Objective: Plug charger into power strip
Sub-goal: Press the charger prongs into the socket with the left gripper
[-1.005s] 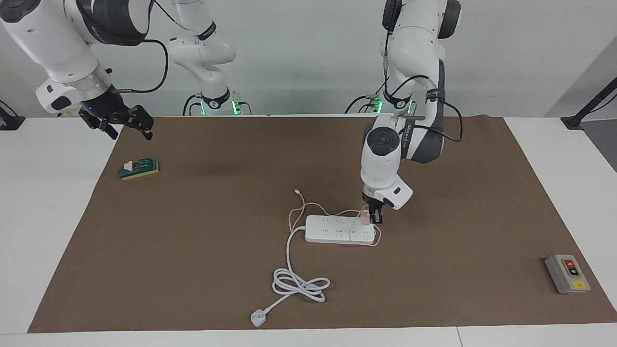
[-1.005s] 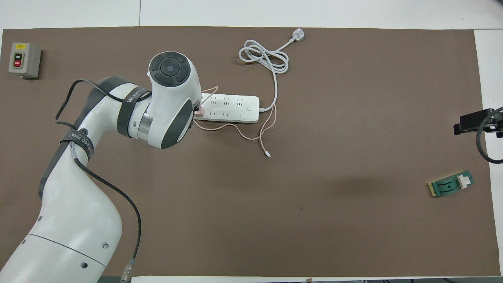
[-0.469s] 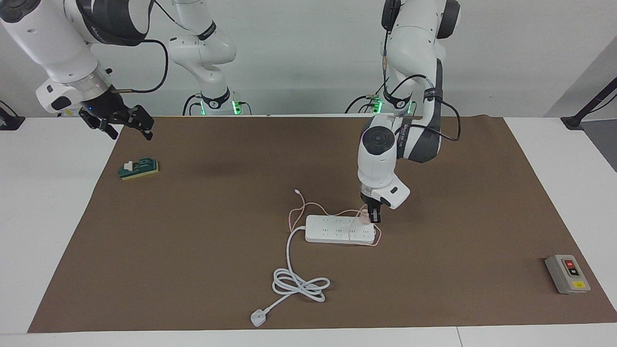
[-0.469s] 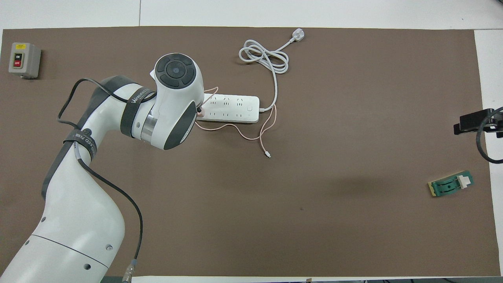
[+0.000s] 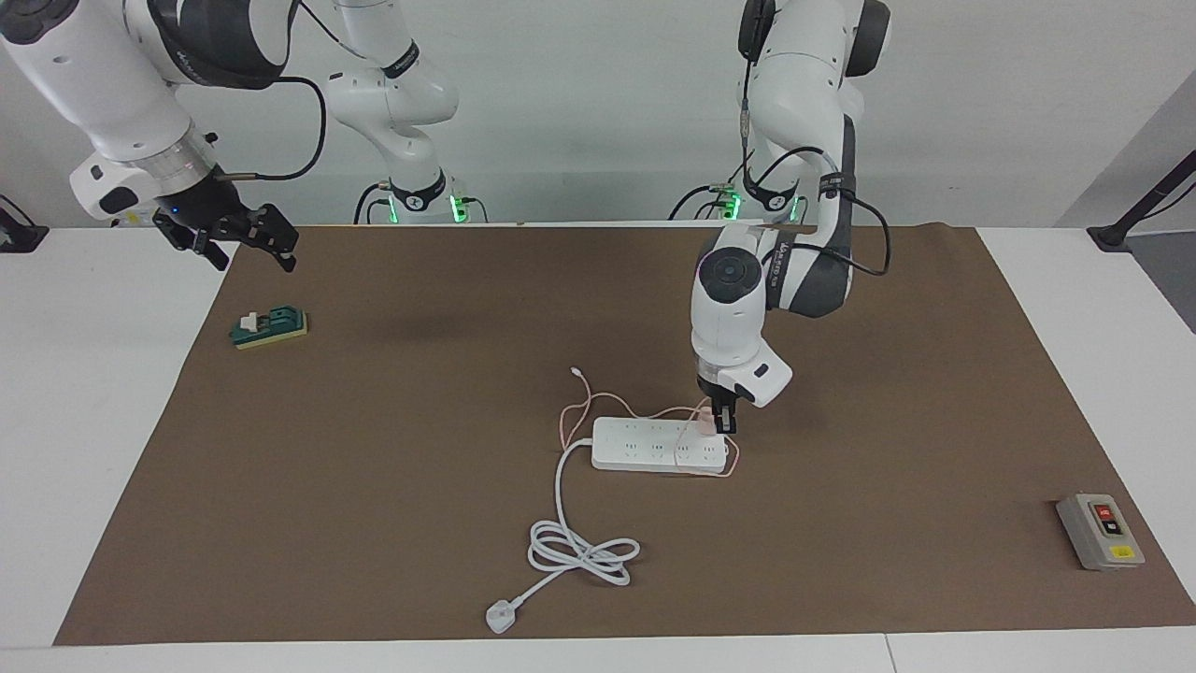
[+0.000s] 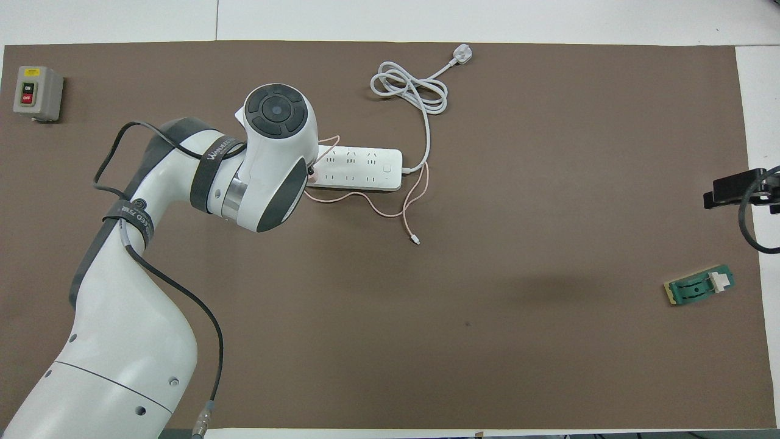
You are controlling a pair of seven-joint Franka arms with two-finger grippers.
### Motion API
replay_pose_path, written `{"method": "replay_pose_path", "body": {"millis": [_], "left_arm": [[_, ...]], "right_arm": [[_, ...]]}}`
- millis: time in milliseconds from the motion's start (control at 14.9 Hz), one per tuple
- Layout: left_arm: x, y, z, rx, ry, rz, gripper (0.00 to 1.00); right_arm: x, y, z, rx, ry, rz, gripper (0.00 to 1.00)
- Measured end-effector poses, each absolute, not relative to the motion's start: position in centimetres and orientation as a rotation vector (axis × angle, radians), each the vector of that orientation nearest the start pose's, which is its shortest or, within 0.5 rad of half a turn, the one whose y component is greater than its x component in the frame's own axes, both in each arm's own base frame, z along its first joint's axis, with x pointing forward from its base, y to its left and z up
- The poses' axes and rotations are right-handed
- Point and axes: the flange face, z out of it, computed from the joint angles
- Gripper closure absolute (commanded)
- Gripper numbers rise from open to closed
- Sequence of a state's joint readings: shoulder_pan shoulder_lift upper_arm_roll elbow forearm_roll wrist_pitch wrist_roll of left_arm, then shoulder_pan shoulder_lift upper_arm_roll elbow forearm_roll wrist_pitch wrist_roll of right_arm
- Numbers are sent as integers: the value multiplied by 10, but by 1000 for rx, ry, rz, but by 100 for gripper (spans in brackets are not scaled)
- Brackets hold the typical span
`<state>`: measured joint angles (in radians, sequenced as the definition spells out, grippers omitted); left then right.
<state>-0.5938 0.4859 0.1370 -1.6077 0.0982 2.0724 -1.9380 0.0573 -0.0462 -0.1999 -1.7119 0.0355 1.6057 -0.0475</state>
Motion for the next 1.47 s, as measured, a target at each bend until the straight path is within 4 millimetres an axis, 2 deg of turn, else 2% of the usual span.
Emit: {"method": "replay_pose_path", "body": {"millis": [1475], "left_arm": [[608, -309, 341, -2332, -1972, -224, 100]], "right_arm": [[534, -75, 586, -3087, 150, 87, 0]]}}
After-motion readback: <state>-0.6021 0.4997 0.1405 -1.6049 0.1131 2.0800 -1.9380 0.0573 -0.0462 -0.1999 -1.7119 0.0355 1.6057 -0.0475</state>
